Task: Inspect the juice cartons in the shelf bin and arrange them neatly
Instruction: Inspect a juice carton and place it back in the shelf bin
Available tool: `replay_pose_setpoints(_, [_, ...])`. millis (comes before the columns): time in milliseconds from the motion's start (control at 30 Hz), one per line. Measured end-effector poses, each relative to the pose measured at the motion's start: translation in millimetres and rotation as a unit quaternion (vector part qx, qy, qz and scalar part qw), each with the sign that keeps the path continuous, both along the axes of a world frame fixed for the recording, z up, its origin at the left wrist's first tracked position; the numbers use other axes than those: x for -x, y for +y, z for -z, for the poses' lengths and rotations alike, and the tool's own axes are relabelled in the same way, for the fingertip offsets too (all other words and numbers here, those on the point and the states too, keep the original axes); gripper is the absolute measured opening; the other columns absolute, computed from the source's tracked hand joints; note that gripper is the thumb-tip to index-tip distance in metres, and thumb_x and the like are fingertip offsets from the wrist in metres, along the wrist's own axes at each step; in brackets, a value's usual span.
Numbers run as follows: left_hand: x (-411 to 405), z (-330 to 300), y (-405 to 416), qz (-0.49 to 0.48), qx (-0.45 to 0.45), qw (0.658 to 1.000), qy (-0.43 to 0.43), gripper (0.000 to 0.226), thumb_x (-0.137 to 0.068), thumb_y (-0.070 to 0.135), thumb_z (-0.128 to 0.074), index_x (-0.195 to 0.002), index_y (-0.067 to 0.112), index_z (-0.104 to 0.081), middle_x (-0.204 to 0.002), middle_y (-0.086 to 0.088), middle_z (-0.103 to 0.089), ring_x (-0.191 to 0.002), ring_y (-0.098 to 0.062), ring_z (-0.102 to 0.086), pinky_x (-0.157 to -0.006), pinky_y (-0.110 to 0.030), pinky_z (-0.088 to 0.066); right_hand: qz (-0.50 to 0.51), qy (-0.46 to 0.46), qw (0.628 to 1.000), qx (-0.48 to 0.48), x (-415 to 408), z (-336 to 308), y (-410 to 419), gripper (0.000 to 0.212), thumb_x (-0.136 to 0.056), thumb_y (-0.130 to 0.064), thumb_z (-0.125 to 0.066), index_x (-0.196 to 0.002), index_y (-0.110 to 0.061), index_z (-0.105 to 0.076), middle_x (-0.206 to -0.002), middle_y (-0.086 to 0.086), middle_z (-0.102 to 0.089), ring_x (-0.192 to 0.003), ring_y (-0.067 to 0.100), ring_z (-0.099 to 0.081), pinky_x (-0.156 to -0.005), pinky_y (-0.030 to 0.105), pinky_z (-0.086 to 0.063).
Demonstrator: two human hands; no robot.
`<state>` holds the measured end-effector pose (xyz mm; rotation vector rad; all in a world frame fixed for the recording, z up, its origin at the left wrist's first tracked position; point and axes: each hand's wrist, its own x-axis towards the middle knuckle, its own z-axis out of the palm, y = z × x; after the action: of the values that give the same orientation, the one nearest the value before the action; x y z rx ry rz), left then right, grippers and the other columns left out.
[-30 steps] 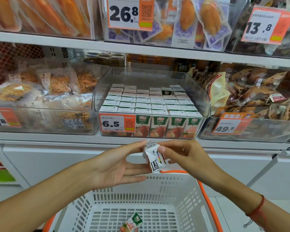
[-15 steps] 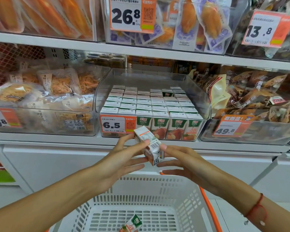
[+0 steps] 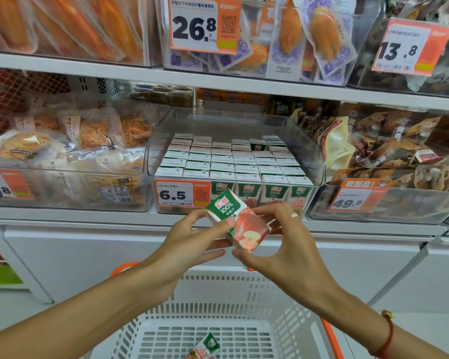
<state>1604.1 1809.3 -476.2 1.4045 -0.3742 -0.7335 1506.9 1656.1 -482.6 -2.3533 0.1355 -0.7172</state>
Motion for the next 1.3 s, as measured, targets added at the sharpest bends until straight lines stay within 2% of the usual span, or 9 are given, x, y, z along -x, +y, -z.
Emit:
replay_pose_setpoints(133, [-4,3,2,0.008,-0.003,0.999,0.036,0.034,-0.086,0.030,-0.069,-0.118,0.020,-0.063,-0.099,0.000,-0.077,-0.089,-0.015,-0.074,-0.068,-0.015,-0.057,-0.060,0.124,0.976,-0.169,-2,-12,-11,0.053,-0.066,-0.062,-0.068,-0.110,-0.034,-0.063,-0.109,-0.019,-0.064,-0.103,-0.001,-0.059,-0.089,0.020,-0.052])
replay_pose_setpoints(233, [-8,1,0,0.015,-0.004,0.999,-0.029,0.030,-0.086,0.027,-0.070,-0.115,0.022,-0.062,-0.102,0.001,-0.076,-0.091,-0.011,-0.073,-0.071,-0.013,-0.057,-0.094,0.165,0.944,-0.269,-3,-16,-23,0.042,-0.077,-0.046,-0.068,-0.115,-0.031,-0.066,-0.107,-0.013,-0.071,-0.099,0.006,-0.067,-0.086,0.023,-0.055])
replay_pose_setpoints(333, [-9,1,-1,0.018,0.006,0.982,-0.186,0.037,-0.080,0.016,-0.077,-0.112,0.025,-0.060,-0.108,0.008,-0.073,-0.095,-0.008,-0.071,-0.077,-0.014,-0.054,-0.096,0.127,0.975,-0.155,-1,-15,-33,0.039,-0.080,-0.025,-0.076,-0.117,-0.026,-0.067,-0.106,-0.013,-0.072,-0.101,0.005,-0.066,-0.089,0.019,-0.052])
replay_pose_setpoints(500, [-5,8,1,0.019,0.022,0.944,-0.329,0.040,-0.073,0.018,-0.082,-0.101,0.034,-0.059,-0.109,0.018,-0.070,-0.107,0.000,-0.064,-0.091,-0.013,-0.048,-0.094,0.058,0.994,-0.004,3,-15,-41,0.040,-0.076,-0.023,-0.080,-0.115,-0.025,-0.068,-0.114,-0.016,-0.068,-0.109,0.005,-0.061,-0.093,0.025,-0.050])
replay_pose_setpoints(700, [-7,8,-1,0.007,0.049,0.944,-0.327,0.037,-0.069,0.028,-0.080,-0.097,0.037,-0.059,-0.108,0.018,-0.070,-0.107,0.000,-0.064,-0.089,-0.009,-0.047,-0.075,0.030,0.997,0.003,2,-13,-41,0.043,-0.077,-0.024,-0.080,-0.116,-0.033,-0.064,-0.117,-0.021,-0.064,-0.111,-0.002,-0.057,-0.093,0.020,-0.049])
replay_pose_setpoints(867, [-11,7,1,0.006,0.022,0.943,-0.333,0.047,-0.076,0.015,-0.081,-0.106,0.044,-0.058,-0.114,0.025,-0.065,-0.112,0.005,-0.059,-0.087,-0.006,-0.045,-0.086,0.017,0.996,0.003,1,-16,-38,0.042,-0.075,-0.041,-0.071,-0.115,-0.043,-0.059,-0.114,-0.032,-0.059,-0.109,-0.005,-0.057,-0.088,0.013,-0.049])
replay_pose_setpoints(1100, [-16,-7,2,0.006,0.015,0.951,-0.308,0.047,-0.070,0.041,-0.072,-0.116,0.036,-0.062,-0.108,0.024,-0.069,-0.104,0.003,-0.064,-0.080,-0.011,-0.051,-0.101,0.029,0.994,0.015,-4,-21,-43,0.049,-0.081,-0.053,-0.064,-0.127,-0.037,-0.061,-0.116,-0.024,-0.066,-0.108,-0.002,-0.059,-0.088,0.014,-0.048])
replay_pose_setpoints(1200, [-19,-11,-6,-0.031,0.033,0.960,-0.276,0.041,-0.066,0.038,-0.070,-0.106,0.034,-0.065,-0.098,0.025,-0.072,-0.092,0.004,-0.068,-0.071,-0.009,-0.051,-0.087,0.073,0.991,0.073,-7,-23,-56,0.050,-0.083,-0.073,-0.047,-0.127,-0.050,-0.055,-0.114,-0.035,-0.060,-0.110,-0.009,-0.054,-0.089,0.013,-0.046])
replay_pose_setpoints(1300, [-35,-22,-22,-0.097,0.050,0.964,-0.242,0.033,-0.073,0.035,-0.069,-0.105,0.030,-0.067,-0.094,0.025,-0.073,-0.087,0.008,-0.067,-0.068,-0.008,-0.052,-0.015,0.071,0.985,0.157,-11,-22,-83,0.053,-0.087,-0.072,-0.037,-0.128,-0.043,-0.055,-0.117,-0.027,-0.058,-0.113,-0.006,-0.048,-0.093,0.023,-0.045])
